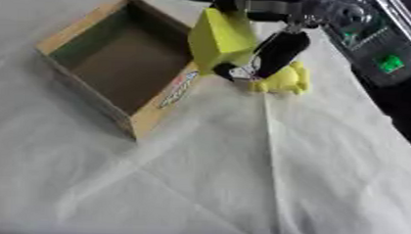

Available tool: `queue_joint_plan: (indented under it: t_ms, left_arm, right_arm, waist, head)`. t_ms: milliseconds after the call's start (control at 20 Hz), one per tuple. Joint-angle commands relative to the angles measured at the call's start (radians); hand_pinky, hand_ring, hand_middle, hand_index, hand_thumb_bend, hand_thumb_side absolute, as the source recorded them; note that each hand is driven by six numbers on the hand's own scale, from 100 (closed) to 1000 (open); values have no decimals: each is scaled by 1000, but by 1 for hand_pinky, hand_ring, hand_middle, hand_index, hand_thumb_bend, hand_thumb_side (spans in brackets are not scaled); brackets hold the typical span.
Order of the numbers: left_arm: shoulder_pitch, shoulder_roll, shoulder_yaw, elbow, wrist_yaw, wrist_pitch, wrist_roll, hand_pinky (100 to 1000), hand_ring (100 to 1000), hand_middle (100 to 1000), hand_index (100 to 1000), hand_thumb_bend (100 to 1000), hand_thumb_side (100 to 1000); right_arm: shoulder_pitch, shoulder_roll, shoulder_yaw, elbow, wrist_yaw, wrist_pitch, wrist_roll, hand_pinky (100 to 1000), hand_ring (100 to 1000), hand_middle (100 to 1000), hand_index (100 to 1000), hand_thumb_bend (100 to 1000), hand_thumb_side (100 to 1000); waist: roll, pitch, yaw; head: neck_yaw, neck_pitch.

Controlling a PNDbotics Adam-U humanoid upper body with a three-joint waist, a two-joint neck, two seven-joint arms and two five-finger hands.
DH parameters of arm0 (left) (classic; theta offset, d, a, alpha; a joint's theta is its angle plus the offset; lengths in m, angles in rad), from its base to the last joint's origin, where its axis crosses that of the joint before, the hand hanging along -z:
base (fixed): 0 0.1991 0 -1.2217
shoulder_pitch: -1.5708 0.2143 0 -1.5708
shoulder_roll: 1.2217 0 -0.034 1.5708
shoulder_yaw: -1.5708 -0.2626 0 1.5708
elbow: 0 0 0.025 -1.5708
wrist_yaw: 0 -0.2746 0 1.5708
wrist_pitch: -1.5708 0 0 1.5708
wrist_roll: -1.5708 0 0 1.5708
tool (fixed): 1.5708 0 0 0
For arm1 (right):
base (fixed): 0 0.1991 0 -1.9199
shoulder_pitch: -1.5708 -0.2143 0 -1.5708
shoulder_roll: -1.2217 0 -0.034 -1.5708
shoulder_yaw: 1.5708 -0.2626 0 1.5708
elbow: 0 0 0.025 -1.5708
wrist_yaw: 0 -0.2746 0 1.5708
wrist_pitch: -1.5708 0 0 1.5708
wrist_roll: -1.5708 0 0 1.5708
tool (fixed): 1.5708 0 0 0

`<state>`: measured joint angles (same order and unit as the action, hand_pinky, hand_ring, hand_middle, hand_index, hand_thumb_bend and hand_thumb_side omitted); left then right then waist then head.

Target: Pick up objects on the table and place them in the box.

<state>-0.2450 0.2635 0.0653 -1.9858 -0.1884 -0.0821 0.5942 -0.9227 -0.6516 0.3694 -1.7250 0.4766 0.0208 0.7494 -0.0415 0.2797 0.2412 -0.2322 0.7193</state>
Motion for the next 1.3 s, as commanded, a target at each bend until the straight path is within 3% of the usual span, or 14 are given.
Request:
queue_joint_plan:
  t_ms: [50, 700, 1100, 1300]
  left_arm:
    - [-8, 11, 1, -14, 2, 1, -4, 609, 834, 1000, 671, 267, 953]
    - [-21, 1, -10, -14, 13, -2, -18, 609, 835, 1000, 671, 265, 954]
    - [-27, -4, -14, -14, 19, 0, -26, 609, 835, 1000, 671, 263, 954]
    - [-27, -6, -15, -14, 20, 0, -28, 609, 835, 1000, 671, 263, 954]
  right_arm:
    - [-66, 62, -13, 54, 20, -1, 10, 859, 831, 690, 883, 202, 416]
    - [-248, 332, -18, 388, 158, -50, -12, 869, 835, 691, 894, 166, 450]
    - [-289, 448, -34, 609, 363, -133, -94, 881, 857, 716, 884, 270, 419]
    - [-287, 483, -59, 705, 458, -162, -145, 884, 861, 723, 889, 278, 430]
  waist:
    - [8, -18, 4]
    - [10, -10, 26]
    - [11, -7, 38]
    - [12, -5, 39]
  head:
    - [-16, -10]
    - [-67, -22]
    - [-93, -26]
    - [-102, -30]
